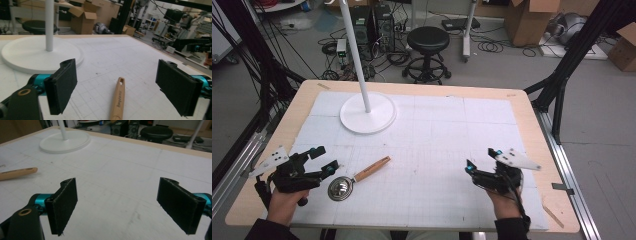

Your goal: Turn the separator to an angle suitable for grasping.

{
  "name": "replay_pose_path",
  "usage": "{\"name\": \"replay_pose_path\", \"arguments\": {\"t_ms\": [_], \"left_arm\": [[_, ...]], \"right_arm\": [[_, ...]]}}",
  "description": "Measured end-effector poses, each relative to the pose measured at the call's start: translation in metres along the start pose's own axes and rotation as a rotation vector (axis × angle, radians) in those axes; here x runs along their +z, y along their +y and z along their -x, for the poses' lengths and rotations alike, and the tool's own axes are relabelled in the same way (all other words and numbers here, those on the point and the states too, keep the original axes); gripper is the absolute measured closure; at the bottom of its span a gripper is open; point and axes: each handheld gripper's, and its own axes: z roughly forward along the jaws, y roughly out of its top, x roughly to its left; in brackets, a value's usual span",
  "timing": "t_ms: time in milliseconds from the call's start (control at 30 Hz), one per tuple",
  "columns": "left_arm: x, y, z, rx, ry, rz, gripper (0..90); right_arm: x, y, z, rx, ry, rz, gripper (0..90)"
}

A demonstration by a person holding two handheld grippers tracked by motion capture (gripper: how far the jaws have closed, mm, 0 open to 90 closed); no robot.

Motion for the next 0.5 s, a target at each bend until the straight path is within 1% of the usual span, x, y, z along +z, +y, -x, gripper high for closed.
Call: {"name": "replay_pose_path", "arguments": {"t_ms": [33, 67, 100, 133, 167, 200, 267, 333, 367, 433, 500], "left_arm": [[0.000, 0.000, 0.000, 0.000, 0.000, 0.000, 19.6], [0.001, 0.000, 0.000, -0.001, -0.004, -0.001, 19.7], [0.003, 0.002, 0.000, 0.003, -0.002, -0.005, 19.8], [0.003, 0.002, 0.000, 0.003, -0.002, -0.005, 19.8], [0.004, 0.002, -0.001, 0.005, 0.001, -0.007, 19.8], [0.005, 0.003, -0.001, 0.003, -0.002, -0.007, 19.8], [0.006, 0.003, -0.002, -0.004, -0.004, 0.002, 19.8], [0.008, 0.003, -0.003, -0.011, -0.007, 0.010, 19.8], [0.009, 0.003, -0.004, -0.011, -0.007, 0.008, 19.8], [0.011, 0.002, -0.004, -0.013, -0.012, 0.002, 19.8], [0.013, 0.002, -0.003, -0.009, -0.016, -0.001, 19.9]], "right_arm": [[0.000, 0.000, 0.000, 0.000, 0.000, 0.000, 15.3], [-0.015, -0.007, 0.007, 0.021, -0.014, 0.023, 15.3], [-0.022, -0.010, 0.009, 0.026, -0.022, 0.030, 15.3], [-0.022, -0.010, 0.009, 0.026, -0.022, 0.030, 15.3], [-0.026, -0.012, 0.010, 0.030, -0.030, 0.036, 15.3], [-0.036, -0.014, 0.011, 0.026, -0.047, 0.046, 15.3], [-0.043, -0.015, 0.011, 0.023, -0.066, 0.064, 15.3], [-0.044, -0.015, 0.010, 0.019, -0.073, 0.065, 15.3], [-0.045, -0.015, 0.010, 0.014, -0.085, 0.064, 15.3], [-0.044, -0.016, 0.009, 0.013, -0.088, 0.060, 15.3], [-0.043, -0.017, 0.009, 0.004, -0.090, 0.044, 15.3]]}}
